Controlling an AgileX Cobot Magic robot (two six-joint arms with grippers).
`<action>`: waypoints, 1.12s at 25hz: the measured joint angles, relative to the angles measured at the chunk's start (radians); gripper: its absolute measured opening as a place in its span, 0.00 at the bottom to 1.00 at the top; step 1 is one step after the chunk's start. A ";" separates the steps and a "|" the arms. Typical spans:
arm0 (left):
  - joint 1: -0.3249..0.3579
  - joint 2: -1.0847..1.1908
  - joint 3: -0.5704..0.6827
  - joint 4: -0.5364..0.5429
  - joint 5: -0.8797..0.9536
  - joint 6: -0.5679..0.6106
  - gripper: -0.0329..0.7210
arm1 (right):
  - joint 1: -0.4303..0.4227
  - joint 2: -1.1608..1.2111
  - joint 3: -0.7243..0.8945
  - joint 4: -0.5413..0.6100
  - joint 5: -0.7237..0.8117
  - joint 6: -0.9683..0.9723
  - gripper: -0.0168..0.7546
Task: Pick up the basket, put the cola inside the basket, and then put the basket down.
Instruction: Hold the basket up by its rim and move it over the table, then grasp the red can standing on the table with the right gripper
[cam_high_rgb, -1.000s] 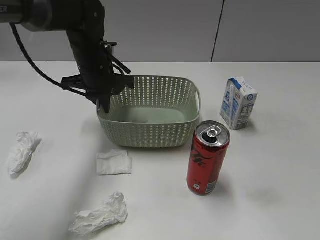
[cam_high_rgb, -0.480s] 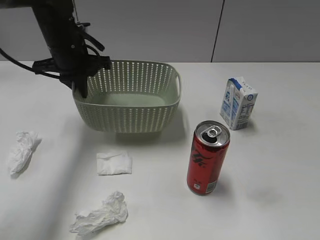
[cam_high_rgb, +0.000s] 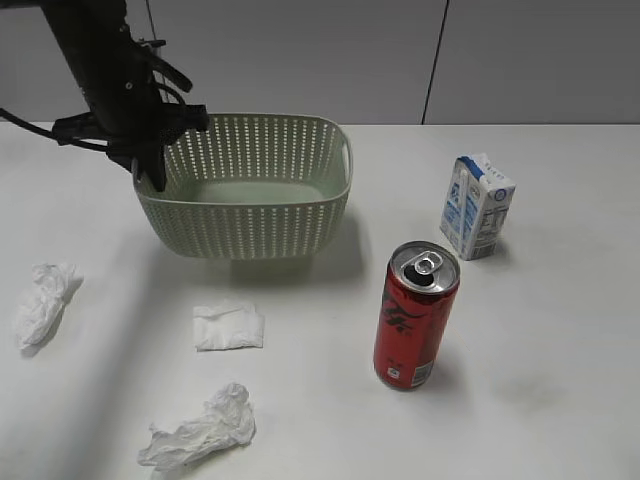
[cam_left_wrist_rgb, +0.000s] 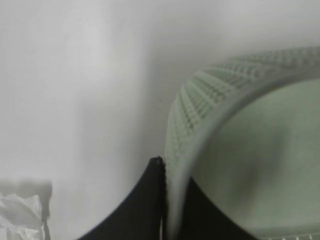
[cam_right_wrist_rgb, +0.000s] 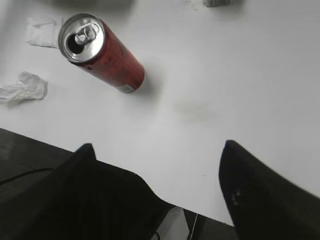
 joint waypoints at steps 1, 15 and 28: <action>-0.002 0.000 0.000 -0.001 -0.003 0.001 0.04 | 0.023 0.048 -0.027 0.001 0.003 0.008 0.76; -0.031 0.000 0.000 -0.006 -0.012 0.006 0.04 | 0.641 0.586 -0.256 -0.354 -0.152 0.470 0.81; -0.066 0.000 0.000 -0.008 -0.013 0.020 0.04 | 0.641 0.735 -0.279 -0.412 -0.223 0.572 0.90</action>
